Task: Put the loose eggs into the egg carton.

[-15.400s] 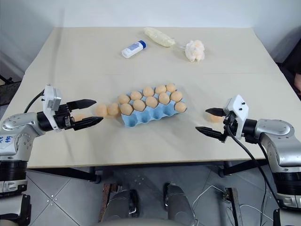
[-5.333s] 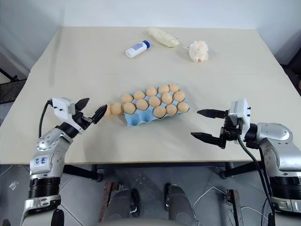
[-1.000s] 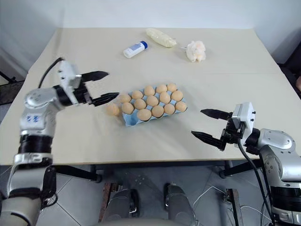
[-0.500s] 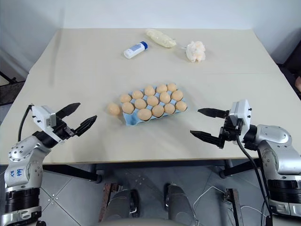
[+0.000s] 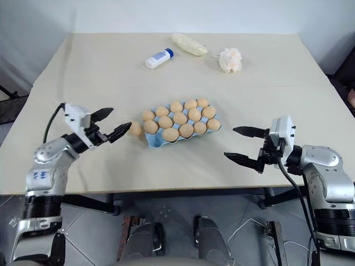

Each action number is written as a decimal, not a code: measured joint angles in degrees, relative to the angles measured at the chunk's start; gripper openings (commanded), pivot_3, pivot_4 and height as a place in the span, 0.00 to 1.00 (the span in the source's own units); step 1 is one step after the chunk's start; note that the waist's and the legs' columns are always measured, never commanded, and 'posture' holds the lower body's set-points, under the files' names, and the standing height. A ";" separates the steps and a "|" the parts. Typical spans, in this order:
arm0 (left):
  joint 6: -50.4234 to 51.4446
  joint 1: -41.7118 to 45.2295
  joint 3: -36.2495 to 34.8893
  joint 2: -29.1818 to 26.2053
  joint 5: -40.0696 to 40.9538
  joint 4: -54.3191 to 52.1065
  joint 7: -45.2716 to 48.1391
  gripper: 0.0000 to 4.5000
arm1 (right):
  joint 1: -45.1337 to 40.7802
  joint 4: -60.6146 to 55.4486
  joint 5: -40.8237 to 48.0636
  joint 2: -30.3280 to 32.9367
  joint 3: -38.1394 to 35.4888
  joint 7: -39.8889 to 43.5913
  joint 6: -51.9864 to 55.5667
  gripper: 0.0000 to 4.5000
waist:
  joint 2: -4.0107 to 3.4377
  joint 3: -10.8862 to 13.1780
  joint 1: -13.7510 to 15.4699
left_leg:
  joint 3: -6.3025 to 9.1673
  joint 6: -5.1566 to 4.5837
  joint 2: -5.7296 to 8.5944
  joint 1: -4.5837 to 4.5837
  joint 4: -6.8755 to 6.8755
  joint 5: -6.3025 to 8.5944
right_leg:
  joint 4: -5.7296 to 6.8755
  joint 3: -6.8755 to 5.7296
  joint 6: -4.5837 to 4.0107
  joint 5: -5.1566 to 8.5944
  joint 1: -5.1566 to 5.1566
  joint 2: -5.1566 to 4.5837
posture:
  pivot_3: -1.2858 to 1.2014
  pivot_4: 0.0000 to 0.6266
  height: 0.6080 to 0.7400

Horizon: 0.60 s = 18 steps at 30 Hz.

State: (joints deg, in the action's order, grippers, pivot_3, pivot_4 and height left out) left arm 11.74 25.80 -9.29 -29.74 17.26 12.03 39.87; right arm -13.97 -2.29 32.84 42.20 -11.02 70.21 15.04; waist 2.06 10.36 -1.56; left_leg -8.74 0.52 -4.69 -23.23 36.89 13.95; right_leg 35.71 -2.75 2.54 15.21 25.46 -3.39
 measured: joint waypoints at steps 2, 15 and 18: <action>0.20 1.91 1.48 0.03 -1.52 2.55 -0.32 0.99 | 0.86 -0.26 -0.01 0.00 -0.16 -0.26 0.00 1.00 | 0.00 0.00 -0.04 | 0.00 -0.01 -0.02 0.01 -0.02 0.00 | 0.01 -0.01 -0.03 0.02 0.01 0.03 | 0.52 0.24 1.00; 1.49 8.40 7.00 -0.20 -7.07 13.73 1.00 0.91 | 4.84 -4.12 0.39 0.11 -0.87 -2.94 0.13 1.00 | 0.00 0.00 0.15 | 0.06 0.03 0.01 0.01 0.04 0.07 | 0.10 -0.07 -0.04 0.02 0.02 0.00 | 0.52 0.24 1.00; 2.54 8.41 8.34 -0.19 -8.37 15.04 1.44 0.74 | 5.13 -4.15 0.40 0.20 -0.89 -3.07 0.15 1.00 | 0.01 0.00 0.07 | 0.05 0.02 0.01 -0.01 0.04 0.08 | 0.07 -0.06 -0.03 0.02 0.02 -0.02 | 0.52 0.24 1.00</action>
State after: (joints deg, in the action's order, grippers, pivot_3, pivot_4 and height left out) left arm 14.29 34.22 -0.95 -29.93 8.89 27.06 41.32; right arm -8.84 -6.45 33.24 42.40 -11.91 67.14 15.19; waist 2.06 10.37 -1.49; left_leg -8.69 0.54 -4.68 -23.23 36.92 14.03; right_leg 35.78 -2.81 2.51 15.23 25.48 -3.40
